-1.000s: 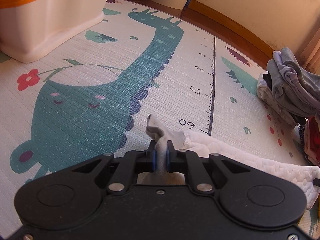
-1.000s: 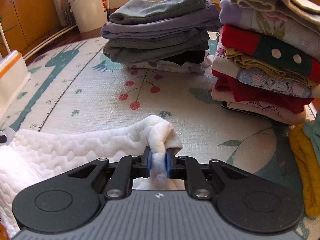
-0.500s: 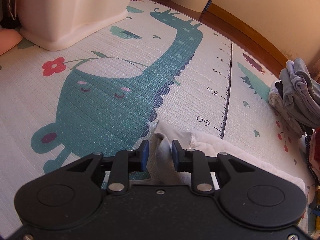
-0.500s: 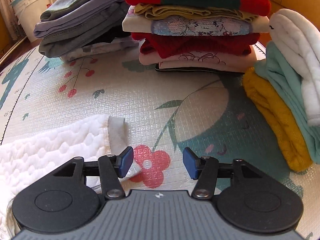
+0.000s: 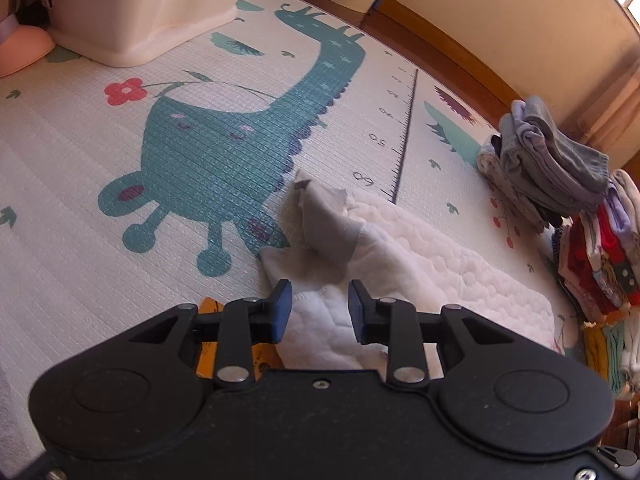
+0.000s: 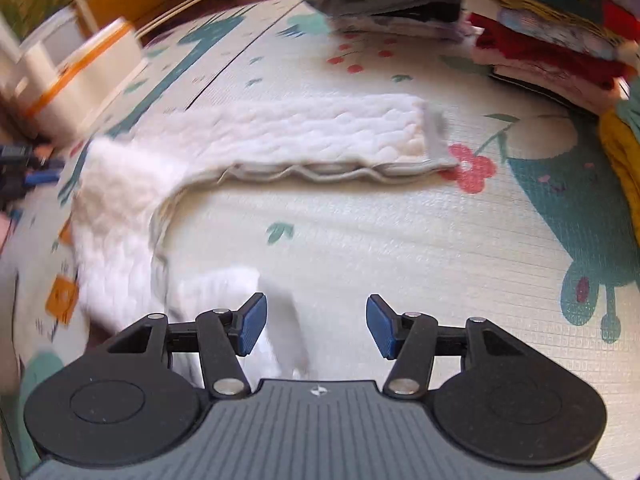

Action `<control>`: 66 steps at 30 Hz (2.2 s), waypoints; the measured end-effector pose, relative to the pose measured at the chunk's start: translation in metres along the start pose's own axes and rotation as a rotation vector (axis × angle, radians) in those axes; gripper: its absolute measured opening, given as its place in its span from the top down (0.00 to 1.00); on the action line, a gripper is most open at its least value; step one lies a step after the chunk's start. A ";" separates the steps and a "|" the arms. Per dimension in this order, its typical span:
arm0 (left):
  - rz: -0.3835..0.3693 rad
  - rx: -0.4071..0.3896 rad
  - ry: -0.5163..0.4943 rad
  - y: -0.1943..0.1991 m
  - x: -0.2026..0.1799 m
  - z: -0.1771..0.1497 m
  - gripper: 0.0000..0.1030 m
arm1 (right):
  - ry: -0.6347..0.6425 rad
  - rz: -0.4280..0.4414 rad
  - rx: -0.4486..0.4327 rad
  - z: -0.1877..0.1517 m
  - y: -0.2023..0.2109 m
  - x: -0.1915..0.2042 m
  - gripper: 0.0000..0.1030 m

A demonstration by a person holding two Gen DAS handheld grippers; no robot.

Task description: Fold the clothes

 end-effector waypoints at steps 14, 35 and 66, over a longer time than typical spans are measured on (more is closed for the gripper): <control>-0.151 0.144 -0.415 0.010 -0.102 -0.096 0.70 | 0.846 -0.229 0.179 -0.041 -0.034 0.076 0.49; -0.112 0.101 -0.207 -0.007 -0.090 -0.077 0.60 | -0.407 0.292 0.180 -0.001 0.037 -0.012 0.83; 0.209 -0.013 0.316 -0.036 0.030 -0.068 0.70 | -0.562 -0.064 -0.036 -0.064 0.006 -0.059 0.92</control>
Point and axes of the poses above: each gripper's, at about its wrist camera, not at the fingertips, and y roughly against the way its jaws point, x to its left, z to its top, the point moved 10 cm from there along -y, roughly the way its jaws point, and after that the axes turned 10 degrees about z, right-handed, at the moved point
